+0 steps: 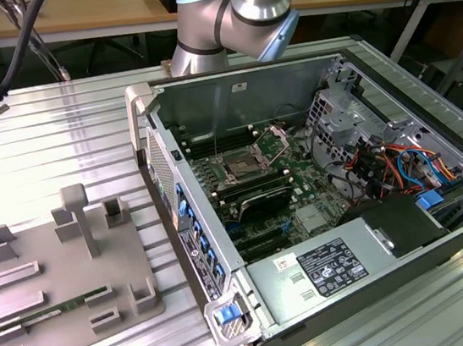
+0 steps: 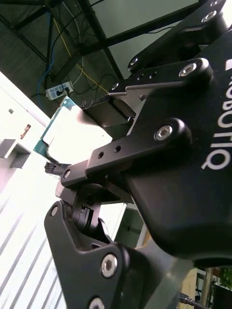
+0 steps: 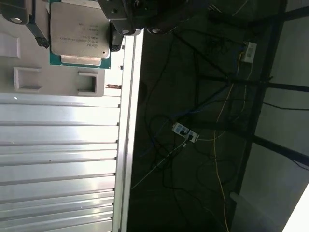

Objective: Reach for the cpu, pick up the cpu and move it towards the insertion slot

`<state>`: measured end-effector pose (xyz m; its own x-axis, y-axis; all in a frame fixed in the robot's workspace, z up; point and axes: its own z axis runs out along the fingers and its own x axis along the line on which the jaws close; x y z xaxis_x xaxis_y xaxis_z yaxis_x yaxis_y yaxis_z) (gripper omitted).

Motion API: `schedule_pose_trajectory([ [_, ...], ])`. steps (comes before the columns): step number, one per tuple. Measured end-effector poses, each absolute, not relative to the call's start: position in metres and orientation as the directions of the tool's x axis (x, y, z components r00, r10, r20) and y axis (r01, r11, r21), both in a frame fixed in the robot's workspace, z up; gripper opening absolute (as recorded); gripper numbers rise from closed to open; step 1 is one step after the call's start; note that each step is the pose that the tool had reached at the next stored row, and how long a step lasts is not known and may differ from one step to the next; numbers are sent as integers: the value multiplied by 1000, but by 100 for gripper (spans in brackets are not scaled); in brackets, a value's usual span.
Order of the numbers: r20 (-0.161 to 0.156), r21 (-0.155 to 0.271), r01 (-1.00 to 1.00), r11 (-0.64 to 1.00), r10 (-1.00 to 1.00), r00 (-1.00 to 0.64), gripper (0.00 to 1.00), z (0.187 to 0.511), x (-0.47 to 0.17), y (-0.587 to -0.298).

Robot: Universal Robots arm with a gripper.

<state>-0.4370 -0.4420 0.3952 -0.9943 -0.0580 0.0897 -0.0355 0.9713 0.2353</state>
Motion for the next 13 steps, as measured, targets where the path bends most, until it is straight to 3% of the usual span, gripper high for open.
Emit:
schedule_pose_trajectory([
  [6, 59, 172, -43, 984, -54, -997, 55, 395, -436, -441],
  [13, 60, 167, -43, 985, -53, -997, 55, 394, -428, -440],
])
